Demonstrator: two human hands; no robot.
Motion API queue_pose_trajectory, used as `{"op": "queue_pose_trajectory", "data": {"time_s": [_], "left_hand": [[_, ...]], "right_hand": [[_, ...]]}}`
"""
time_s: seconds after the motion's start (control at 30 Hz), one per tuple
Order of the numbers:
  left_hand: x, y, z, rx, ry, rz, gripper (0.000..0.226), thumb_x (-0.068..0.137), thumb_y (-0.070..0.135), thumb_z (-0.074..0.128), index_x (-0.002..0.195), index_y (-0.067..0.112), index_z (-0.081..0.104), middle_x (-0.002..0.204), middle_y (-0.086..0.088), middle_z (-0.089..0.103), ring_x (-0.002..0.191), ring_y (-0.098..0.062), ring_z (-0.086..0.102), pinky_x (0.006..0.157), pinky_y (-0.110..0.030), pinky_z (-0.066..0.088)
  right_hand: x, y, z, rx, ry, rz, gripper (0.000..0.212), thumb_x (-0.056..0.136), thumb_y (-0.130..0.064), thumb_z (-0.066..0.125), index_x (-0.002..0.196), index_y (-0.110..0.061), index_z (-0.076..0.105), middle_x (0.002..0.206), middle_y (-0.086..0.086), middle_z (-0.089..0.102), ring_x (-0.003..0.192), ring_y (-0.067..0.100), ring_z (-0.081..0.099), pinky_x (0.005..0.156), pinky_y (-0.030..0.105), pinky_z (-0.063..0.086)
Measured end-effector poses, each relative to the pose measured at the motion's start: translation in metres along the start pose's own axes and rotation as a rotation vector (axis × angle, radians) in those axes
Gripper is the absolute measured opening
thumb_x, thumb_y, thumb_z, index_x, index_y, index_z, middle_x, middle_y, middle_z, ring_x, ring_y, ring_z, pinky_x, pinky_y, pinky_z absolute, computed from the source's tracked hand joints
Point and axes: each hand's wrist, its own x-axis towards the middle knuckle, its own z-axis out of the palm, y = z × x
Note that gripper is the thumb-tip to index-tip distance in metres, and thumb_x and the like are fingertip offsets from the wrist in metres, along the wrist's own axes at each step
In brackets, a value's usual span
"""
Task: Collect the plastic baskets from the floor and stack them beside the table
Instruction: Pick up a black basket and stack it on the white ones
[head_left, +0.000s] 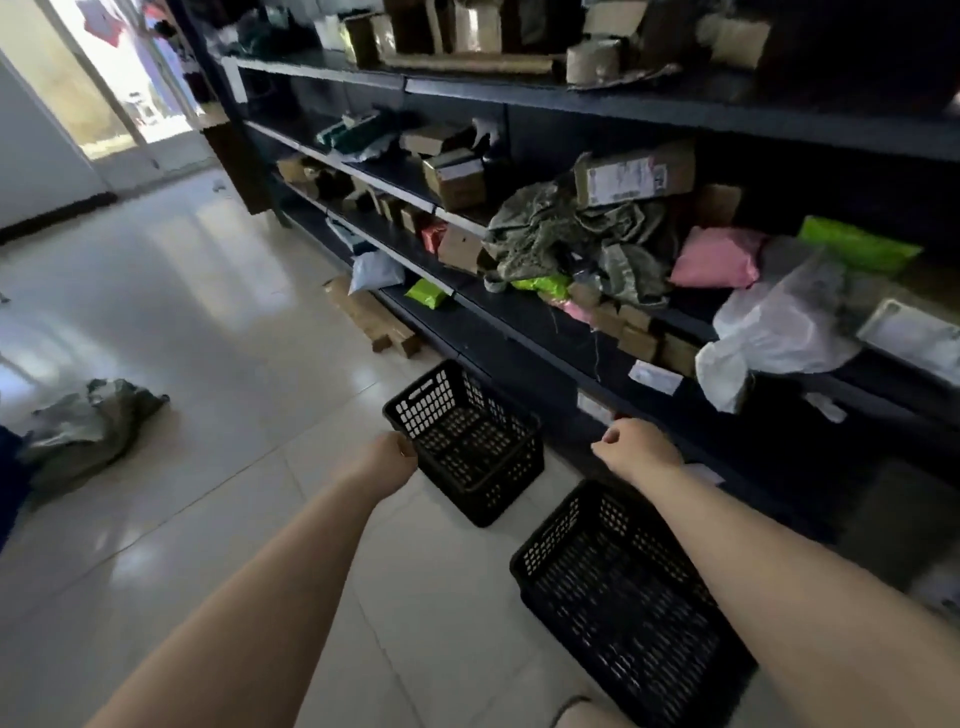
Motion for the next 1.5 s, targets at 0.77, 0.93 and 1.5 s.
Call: {"op": "queue_pose_trajectory", "data": {"time_s": [0.77,0.93,1.5], "left_hand": [[0.291,0.010,0.420,0.561,-0.585,0.167,0.074,0.084,0.035,0.053,0.148,0.021,0.020,0.147,-0.012,0.035,0.132,-0.036,0.039,0.105,-0.046,0.038],[0.327,-0.027,0.491,0.477,-0.535,0.029,0.087,0.080,0.028,0.060,0.150,0.018,0.009,0.146,-0.021,0.036,0.126,-0.045,0.044,0.101,-0.049,0.042],[0.345,-0.036,0.470,0.360,-0.438,0.002,0.052,0.072,0.008,0.071,0.122,0.007,0.058,0.102,-0.020,0.066,0.082,-0.033,0.059,0.072,-0.036,0.050]], "right_hand": [[0.115,0.321,0.263,0.491,0.225,1.114,0.062,0.069,-0.032,0.072,0.123,-0.013,0.046,0.118,0.012,0.058,0.101,0.032,0.061,0.084,0.040,0.053],[0.151,0.375,0.315,0.379,0.243,1.224,0.091,0.072,-0.035,0.075,0.143,-0.015,0.023,0.142,0.013,0.035,0.128,0.036,0.042,0.103,0.049,0.040],[0.112,0.413,0.322,0.560,0.293,1.358,0.065,0.072,-0.021,0.073,0.129,-0.010,0.045,0.125,0.017,0.050,0.099,0.032,0.057,0.096,0.043,0.049]]}}
